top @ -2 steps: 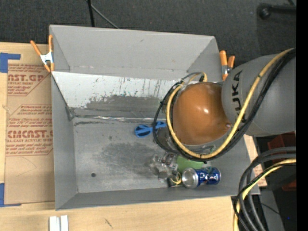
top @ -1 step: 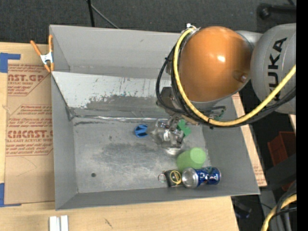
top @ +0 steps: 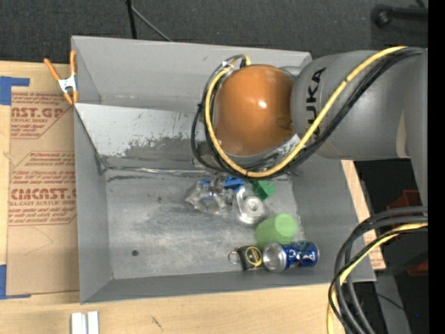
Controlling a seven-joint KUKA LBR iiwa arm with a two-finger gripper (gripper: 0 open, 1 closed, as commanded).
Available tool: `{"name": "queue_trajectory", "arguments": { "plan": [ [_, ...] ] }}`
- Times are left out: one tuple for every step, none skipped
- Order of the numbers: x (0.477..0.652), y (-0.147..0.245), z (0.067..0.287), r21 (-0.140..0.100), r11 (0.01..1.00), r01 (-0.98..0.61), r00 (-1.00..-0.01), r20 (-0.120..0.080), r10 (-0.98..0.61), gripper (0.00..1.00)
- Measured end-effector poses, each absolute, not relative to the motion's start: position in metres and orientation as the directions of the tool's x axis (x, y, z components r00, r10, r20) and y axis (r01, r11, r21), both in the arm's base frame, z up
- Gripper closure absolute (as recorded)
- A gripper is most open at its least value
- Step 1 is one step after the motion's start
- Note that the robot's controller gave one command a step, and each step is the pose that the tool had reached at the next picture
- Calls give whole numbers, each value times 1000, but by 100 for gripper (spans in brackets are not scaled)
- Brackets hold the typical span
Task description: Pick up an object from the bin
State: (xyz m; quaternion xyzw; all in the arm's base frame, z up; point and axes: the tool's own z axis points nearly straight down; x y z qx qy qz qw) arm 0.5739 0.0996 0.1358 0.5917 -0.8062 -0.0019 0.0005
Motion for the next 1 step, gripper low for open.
{"name": "queue_trajectory", "arguments": {
  "plan": [
    [547, 97, 258, -8, 316, -949, -316, -6, -949, 100]
  ]
}}
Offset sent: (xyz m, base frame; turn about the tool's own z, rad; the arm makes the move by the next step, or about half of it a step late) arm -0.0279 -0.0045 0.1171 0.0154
